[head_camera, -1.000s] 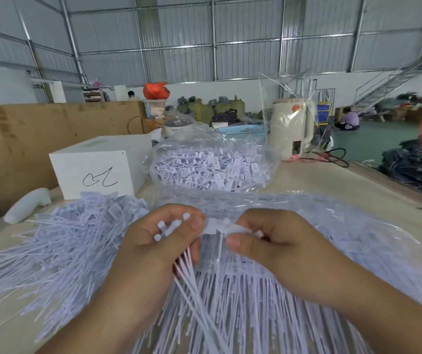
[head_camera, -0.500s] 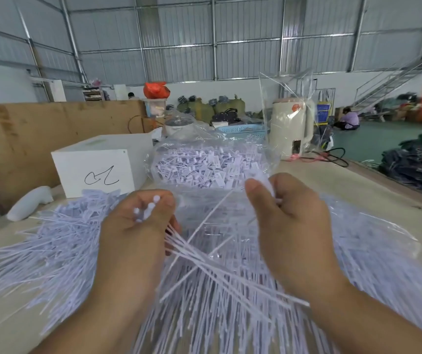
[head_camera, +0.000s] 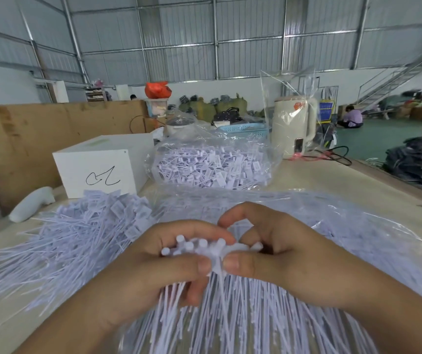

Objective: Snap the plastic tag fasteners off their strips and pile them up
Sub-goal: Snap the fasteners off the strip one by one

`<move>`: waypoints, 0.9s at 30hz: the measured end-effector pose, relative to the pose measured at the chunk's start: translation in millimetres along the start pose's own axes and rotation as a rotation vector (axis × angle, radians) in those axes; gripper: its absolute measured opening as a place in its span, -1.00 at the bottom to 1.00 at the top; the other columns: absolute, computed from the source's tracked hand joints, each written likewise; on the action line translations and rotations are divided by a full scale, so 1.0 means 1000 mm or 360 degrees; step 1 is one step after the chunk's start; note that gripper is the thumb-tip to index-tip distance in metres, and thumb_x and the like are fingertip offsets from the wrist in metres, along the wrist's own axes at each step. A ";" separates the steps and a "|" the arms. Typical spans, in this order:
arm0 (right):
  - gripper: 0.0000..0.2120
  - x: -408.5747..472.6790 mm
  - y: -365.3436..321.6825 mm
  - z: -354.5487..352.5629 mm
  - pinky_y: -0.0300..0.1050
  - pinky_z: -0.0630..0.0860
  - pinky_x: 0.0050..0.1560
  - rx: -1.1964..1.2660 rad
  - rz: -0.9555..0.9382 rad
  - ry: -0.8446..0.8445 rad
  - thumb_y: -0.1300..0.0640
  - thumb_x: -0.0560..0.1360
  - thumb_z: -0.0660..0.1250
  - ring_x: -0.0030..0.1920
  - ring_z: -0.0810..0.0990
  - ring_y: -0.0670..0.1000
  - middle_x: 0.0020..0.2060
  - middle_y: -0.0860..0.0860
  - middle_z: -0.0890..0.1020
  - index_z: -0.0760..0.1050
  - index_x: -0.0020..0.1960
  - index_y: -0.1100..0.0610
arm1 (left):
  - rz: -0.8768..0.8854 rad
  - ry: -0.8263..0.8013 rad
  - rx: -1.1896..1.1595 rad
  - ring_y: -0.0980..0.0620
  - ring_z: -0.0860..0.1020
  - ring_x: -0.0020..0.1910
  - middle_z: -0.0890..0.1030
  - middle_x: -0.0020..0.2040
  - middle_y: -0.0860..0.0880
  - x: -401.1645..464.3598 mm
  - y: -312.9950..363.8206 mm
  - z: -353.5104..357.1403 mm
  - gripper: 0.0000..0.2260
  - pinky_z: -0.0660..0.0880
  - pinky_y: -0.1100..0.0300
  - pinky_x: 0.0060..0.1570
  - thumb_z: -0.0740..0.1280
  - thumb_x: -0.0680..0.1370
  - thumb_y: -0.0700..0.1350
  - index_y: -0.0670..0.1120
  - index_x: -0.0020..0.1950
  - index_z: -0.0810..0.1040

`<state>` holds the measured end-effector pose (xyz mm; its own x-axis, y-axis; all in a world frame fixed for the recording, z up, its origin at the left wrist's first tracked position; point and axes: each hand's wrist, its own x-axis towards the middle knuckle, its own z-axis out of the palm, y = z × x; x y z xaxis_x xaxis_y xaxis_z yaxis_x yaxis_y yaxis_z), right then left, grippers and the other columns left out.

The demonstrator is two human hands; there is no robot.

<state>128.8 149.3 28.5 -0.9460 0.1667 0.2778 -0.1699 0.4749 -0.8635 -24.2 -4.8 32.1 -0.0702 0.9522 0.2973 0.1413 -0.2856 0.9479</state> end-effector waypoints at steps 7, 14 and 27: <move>-0.65 0.002 0.001 0.008 -0.08 0.26 -0.37 -0.0238 0.0023 0.0008 -0.25 0.34 0.42 -0.43 0.36 -0.04 -0.45 0.01 0.48 0.44 0.04 -0.18 | -0.0071 -0.0150 0.0184 0.17 0.53 -0.48 0.59 -0.42 0.04 0.000 0.000 -0.006 -0.87 0.46 0.35 -0.38 0.40 0.45 -0.16 -0.07 -0.02 0.65; -0.66 0.005 -0.001 0.004 -0.11 0.26 -0.38 -0.0675 0.0118 0.0335 -0.11 0.53 0.32 -0.49 0.29 -0.13 -0.52 -0.10 0.36 0.39 -0.37 -0.03 | 0.0037 0.0597 0.0413 0.04 0.47 -0.46 0.52 -0.47 -0.08 0.004 -0.009 -0.003 -0.84 0.41 0.28 -0.41 0.49 0.32 -0.01 -0.05 -0.33 0.58; -0.69 0.016 -0.003 0.048 -0.30 0.16 -0.52 -0.0478 -0.0306 0.1152 -0.11 0.52 0.24 -0.57 0.29 -0.10 -0.59 -0.10 0.35 0.33 -0.36 -0.07 | 0.0221 0.1279 -0.0228 0.08 0.37 -0.52 0.45 -0.48 -0.05 0.015 0.001 0.034 -0.82 0.32 0.25 -0.52 0.47 0.20 0.01 -0.06 -0.32 0.59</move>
<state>100.7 109.3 15.8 -0.4771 0.5279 0.7026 -0.1325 0.7472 -0.6513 8.5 13.4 33.5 -0.7537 0.5547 0.3524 0.0774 -0.4575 0.8858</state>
